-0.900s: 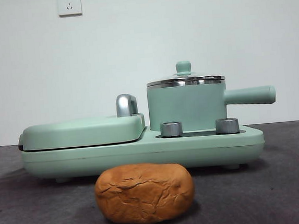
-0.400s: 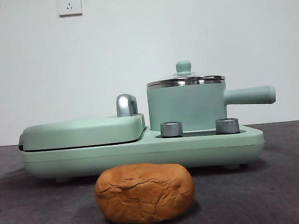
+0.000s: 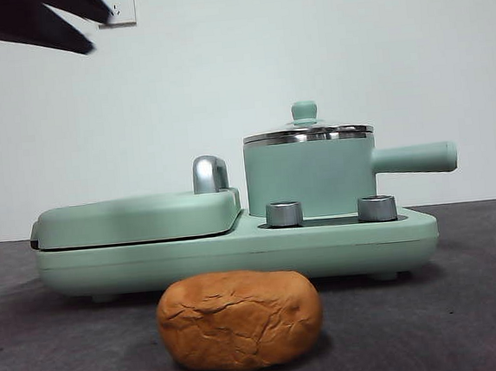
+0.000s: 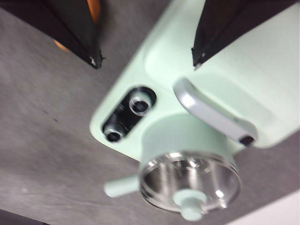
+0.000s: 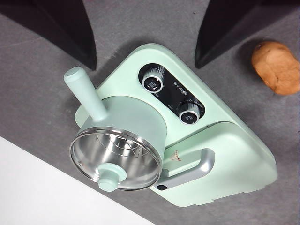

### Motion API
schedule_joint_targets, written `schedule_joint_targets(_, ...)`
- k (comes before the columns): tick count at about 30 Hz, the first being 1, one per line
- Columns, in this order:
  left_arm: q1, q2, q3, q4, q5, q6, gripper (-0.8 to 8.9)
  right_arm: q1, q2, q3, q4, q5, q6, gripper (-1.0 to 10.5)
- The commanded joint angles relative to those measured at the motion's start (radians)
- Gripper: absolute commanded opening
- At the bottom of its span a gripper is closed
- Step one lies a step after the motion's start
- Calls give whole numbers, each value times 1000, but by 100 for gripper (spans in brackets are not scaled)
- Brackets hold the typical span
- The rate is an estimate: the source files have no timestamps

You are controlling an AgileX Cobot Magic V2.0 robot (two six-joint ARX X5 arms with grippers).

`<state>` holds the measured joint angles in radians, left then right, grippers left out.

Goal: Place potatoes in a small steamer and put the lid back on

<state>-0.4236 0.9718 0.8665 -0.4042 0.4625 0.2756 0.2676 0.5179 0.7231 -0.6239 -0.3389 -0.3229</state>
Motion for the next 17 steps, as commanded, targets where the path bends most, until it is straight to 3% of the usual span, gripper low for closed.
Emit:
schedule_joint_targets(1,-37,69,19,110,-30,-26,309,4,3,16,8,0,32,331)
schedule_joint_targets(10,-124,301,32,512,-129,-209,309,4,3,16,8,0,35,331)
schedule_joint_targets(17,-164,481,153,563,-149,-240,309,4,3,16,8,0,35,331)
